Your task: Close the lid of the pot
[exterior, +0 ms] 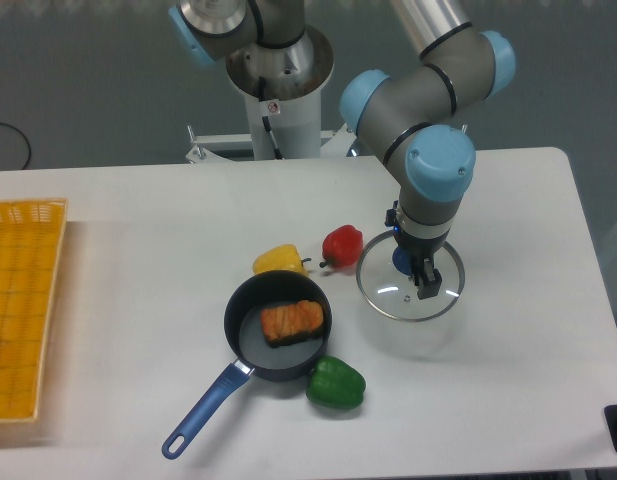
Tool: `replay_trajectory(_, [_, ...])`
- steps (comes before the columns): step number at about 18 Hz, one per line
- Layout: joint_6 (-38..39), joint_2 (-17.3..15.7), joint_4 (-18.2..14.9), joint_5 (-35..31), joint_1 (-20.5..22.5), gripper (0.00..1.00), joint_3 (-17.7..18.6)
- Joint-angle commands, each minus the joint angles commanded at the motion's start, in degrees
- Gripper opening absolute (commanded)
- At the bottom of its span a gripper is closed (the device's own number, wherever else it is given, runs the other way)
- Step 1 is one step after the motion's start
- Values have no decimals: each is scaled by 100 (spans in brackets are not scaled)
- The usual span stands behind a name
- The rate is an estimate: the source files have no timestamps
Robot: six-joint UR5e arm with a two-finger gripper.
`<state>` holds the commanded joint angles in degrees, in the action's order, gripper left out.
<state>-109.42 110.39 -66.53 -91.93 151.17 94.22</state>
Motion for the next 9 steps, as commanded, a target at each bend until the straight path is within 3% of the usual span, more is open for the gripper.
replay_trajectory(7, [0,-52,-35,0,0,60,9])
replay_trajectory(9, [9,-79,-184,-9,-9,60,-26])
